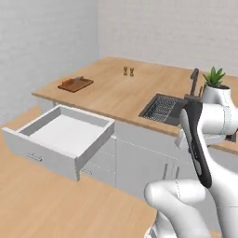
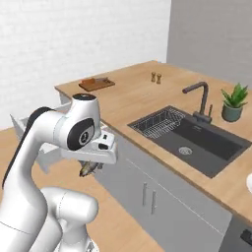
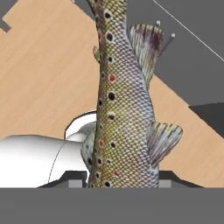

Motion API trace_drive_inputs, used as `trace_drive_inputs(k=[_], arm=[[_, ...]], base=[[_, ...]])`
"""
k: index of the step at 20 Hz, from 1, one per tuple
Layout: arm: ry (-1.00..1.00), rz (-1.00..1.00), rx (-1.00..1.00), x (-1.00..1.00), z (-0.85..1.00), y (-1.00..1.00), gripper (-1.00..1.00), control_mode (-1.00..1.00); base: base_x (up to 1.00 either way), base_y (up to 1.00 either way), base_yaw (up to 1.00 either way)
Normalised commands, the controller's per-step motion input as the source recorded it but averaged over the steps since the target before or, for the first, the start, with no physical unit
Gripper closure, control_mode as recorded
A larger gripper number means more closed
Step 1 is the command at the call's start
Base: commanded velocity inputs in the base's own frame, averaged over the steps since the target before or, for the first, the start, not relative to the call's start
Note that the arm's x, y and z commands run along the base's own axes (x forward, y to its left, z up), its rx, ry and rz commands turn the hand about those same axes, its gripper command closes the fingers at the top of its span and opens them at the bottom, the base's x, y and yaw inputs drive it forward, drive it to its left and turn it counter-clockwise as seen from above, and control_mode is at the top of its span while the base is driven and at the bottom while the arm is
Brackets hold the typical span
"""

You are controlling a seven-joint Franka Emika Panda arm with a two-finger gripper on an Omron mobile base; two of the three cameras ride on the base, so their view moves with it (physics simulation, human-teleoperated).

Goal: Pick up the knife from the drawer and place it on the cutting board. Then place the meat from the plate to the cutting board.

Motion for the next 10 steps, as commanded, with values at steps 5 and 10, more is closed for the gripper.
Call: trace_drive_inputs(k=[5,10], arm=[[0.00,0.00,0.00,0.00,0.00,0.00,1.00,1.00],[0.00,0.00,0.00,0.00,0.00,0.00,1.00,1.00]], base=[[0.00,0.43,0.89],[0.12,0.44,0.87]])
